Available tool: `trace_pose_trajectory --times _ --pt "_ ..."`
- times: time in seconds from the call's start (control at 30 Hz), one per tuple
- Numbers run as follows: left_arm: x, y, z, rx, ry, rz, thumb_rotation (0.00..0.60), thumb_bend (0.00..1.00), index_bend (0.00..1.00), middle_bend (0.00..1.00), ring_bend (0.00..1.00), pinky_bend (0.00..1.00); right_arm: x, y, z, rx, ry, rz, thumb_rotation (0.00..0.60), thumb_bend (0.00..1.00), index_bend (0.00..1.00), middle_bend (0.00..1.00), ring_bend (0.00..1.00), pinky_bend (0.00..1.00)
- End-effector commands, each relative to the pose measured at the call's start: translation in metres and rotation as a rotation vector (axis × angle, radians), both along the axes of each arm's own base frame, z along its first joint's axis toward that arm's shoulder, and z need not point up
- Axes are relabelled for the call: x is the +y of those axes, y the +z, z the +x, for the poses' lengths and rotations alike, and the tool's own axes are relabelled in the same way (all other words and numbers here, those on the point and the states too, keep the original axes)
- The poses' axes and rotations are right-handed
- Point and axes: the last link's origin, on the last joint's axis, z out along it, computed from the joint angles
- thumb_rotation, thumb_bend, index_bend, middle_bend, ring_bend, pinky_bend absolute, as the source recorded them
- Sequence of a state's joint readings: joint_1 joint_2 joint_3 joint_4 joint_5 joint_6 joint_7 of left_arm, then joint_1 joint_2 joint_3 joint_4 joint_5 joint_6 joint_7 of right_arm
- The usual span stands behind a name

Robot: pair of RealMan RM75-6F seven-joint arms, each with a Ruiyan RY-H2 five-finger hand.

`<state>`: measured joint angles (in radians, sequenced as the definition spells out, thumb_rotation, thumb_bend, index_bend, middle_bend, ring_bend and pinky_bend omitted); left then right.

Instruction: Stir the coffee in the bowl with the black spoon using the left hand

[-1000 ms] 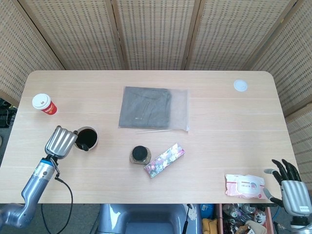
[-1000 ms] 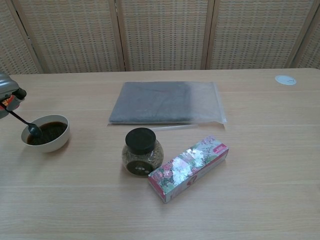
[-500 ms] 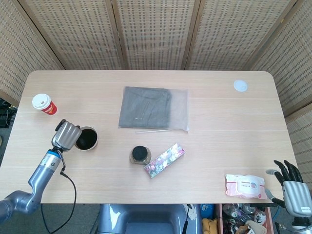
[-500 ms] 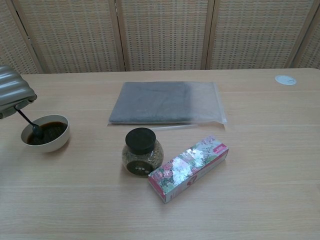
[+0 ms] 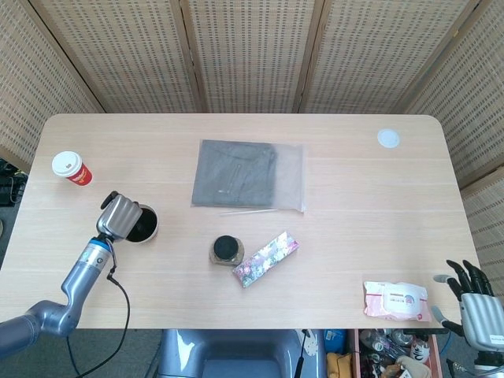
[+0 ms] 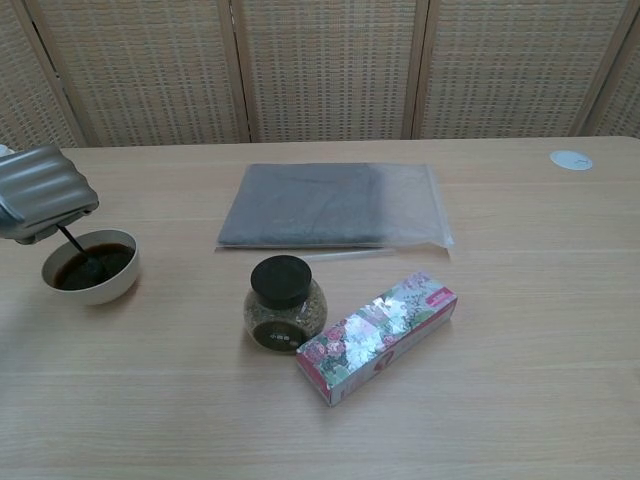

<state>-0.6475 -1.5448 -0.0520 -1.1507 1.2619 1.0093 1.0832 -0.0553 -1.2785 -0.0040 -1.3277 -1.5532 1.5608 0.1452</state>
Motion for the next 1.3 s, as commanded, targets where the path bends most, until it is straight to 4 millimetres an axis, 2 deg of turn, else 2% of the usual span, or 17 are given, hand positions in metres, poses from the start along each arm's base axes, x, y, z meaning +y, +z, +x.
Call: trace_pose_trajectory --times 0.03,0.3,0.57,0.83,0.97,1.3 --pt "0.002 -0.003 0.003 0.000 -0.004 -0.002 0.600 0.42 0.71 0.83 0.78 0.71 0.000 0.000 0.000 0.000 -0.001 -0.001 0.600 0.38 0.37 0.22 0.06 0.13" --pt "0.018 -0.018 0.019 0.001 -0.025 0.011 0.600 0.42 0.72 0.83 0.78 0.71 0.001 0.002 -0.004 0.006 -0.020 -0.005 0.600 0.38 0.37 0.22 0.06 0.13" --pt "0.028 -0.018 0.013 0.010 0.001 0.029 0.600 0.42 0.72 0.83 0.78 0.71 0.002 0.003 -0.004 0.012 -0.027 -0.007 0.600 0.38 0.37 0.22 0.06 0.13" --pt "0.015 -0.008 -0.008 0.038 0.017 0.015 0.600 0.42 0.72 0.83 0.78 0.71 -0.001 0.001 -0.001 0.010 -0.013 -0.002 0.600 0.38 0.37 0.22 0.06 0.13" --pt "0.006 -0.004 -0.013 0.034 0.012 0.004 0.600 0.42 0.72 0.83 0.78 0.71 -0.002 -0.001 0.000 0.007 -0.009 0.003 0.600 0.38 0.37 0.22 0.06 0.13" --pt "0.001 -0.009 -0.006 -0.009 0.021 -0.019 0.600 0.42 0.72 0.83 0.78 0.71 -0.002 -0.002 -0.002 0.001 -0.011 0.003 0.600 0.38 0.37 0.22 0.06 0.13"
